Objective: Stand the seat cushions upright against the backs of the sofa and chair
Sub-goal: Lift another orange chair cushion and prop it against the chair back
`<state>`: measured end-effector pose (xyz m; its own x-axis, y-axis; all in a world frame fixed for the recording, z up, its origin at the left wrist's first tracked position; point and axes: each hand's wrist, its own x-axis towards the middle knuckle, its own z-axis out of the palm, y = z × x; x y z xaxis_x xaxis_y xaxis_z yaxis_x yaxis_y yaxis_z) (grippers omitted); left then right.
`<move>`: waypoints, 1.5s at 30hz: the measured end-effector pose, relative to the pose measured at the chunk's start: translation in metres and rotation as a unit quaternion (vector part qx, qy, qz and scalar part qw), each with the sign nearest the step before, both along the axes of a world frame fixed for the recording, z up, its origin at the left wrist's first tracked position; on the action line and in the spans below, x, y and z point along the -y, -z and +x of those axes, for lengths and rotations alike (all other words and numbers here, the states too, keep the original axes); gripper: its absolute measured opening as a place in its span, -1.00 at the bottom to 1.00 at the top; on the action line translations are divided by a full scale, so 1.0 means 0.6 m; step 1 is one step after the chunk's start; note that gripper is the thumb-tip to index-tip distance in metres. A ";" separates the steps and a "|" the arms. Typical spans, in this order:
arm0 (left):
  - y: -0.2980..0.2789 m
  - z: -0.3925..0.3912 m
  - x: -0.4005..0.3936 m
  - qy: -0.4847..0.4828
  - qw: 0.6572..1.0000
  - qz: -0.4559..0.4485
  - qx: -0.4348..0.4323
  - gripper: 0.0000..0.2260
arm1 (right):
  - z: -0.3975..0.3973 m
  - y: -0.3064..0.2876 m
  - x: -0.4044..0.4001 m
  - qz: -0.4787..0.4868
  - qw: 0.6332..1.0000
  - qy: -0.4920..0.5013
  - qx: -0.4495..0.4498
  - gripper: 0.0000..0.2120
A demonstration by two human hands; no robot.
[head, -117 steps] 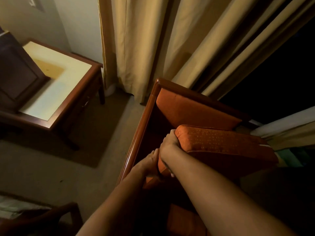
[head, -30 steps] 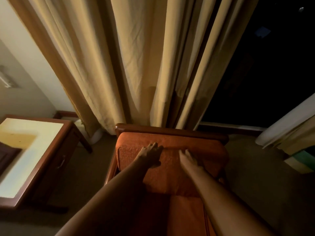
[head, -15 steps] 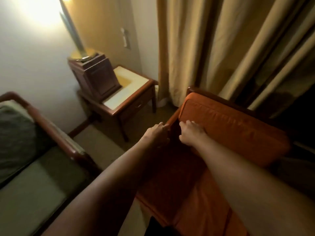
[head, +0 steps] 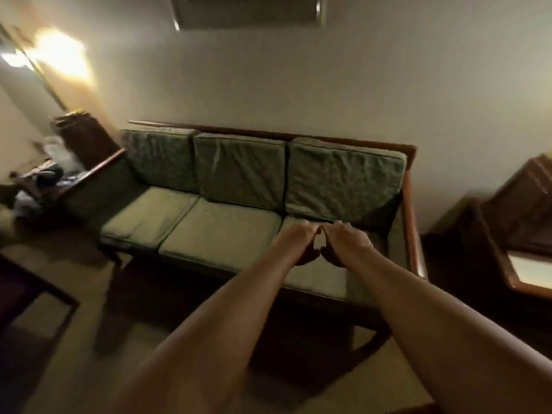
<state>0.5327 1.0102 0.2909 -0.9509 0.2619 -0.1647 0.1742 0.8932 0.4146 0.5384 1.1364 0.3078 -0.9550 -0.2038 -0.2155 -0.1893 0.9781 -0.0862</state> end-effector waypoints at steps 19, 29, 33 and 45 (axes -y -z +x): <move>-0.049 0.138 0.781 -0.510 0.852 -0.122 0.001 -0.59 | -0.102 -0.033 0.837 -0.034 0.873 -0.486 0.020 -0.47; -0.113 0.071 0.894 -0.608 0.787 -0.103 -0.005 -0.61 | -0.218 -0.090 1.021 -0.058 0.815 -0.577 -0.015 -0.58; -0.120 0.092 0.958 -0.651 0.753 -0.095 -0.012 -0.61 | -0.179 -0.087 1.104 -0.068 0.772 -0.633 -0.004 -0.54; -0.063 0.204 1.310 -0.704 0.705 -0.077 0.037 -0.67 | -0.079 -0.036 1.468 -0.052 0.694 -0.718 0.012 -0.49</move>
